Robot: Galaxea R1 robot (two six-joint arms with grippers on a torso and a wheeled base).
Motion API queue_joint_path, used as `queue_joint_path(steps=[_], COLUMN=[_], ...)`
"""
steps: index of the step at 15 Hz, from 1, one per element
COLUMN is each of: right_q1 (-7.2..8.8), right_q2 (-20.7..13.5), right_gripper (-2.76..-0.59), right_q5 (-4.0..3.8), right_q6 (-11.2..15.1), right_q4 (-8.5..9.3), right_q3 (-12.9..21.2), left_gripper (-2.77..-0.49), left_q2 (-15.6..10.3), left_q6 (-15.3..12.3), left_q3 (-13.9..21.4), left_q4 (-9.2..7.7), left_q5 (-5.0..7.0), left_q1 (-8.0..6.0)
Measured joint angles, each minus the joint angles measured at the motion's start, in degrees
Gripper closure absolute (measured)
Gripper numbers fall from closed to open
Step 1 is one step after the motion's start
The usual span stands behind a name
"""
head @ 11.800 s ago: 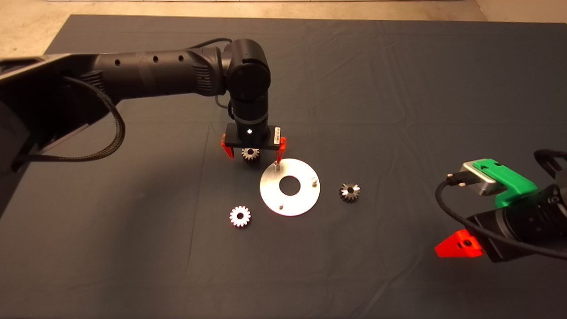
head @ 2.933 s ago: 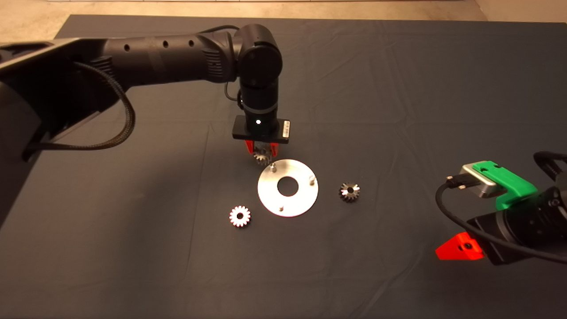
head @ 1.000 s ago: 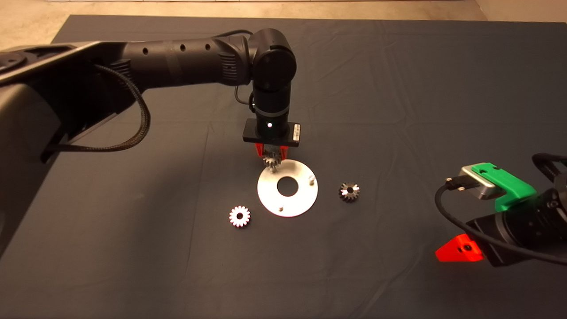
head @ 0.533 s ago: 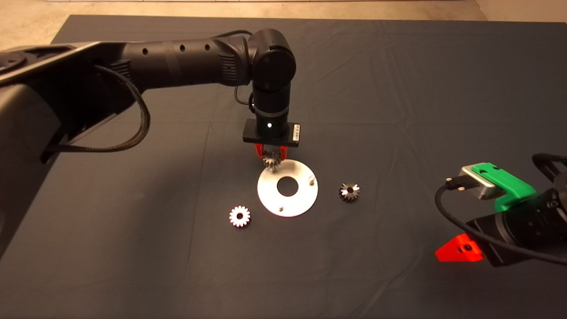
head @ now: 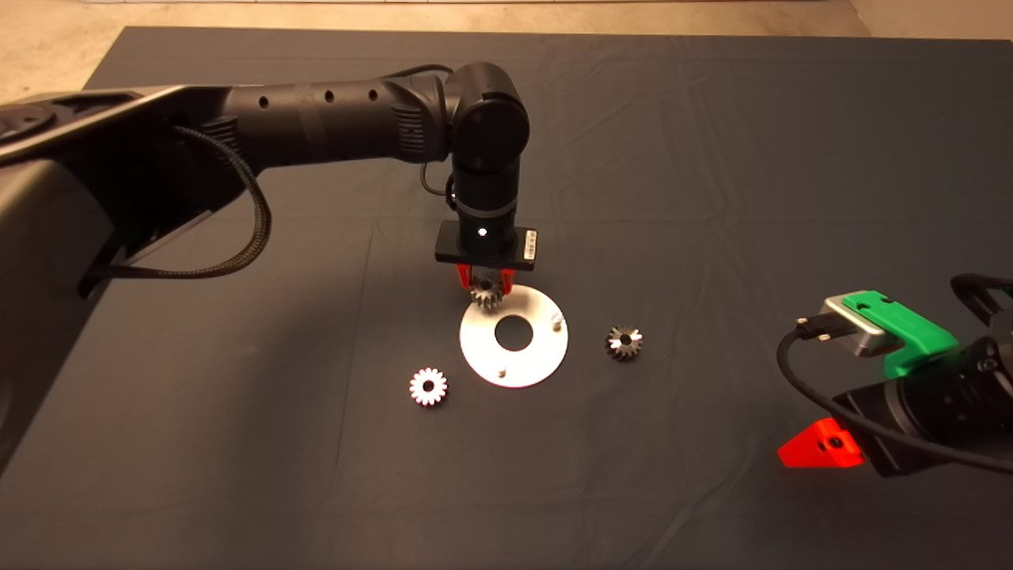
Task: Install three planetary gears onto the carrier pins
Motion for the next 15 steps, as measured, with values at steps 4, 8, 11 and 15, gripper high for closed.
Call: queue_joint_path(steps=[4,8,11,15], right_q1=[0.0,0.0,0.0,0.0], right_q2=[0.0,0.0,0.0,0.0], right_gripper=[-2.73,-2.73,-2.73,-2.73], right_q5=[0.02,0.0,0.0,0.0], right_q6=[0.0,0.0,0.0,0.0], right_q4=[0.0,0.0,0.0,0.0], right_q3=[0.0,0.0,0.0,0.0], left_gripper=[-1.01,-1.01,-1.01,-1.01], left_q2=[-0.4,-0.4,-0.5,-0.4], left_q6=[0.0,0.0,0.0,0.0], left_q3=[0.1,0.1,0.1,0.1], left_q4=[-0.02,-0.02,-0.02,-0.02], left_q5=[-0.1,-0.11,-0.11,-0.1], left_q1=[0.0,0.02,0.07,0.1])
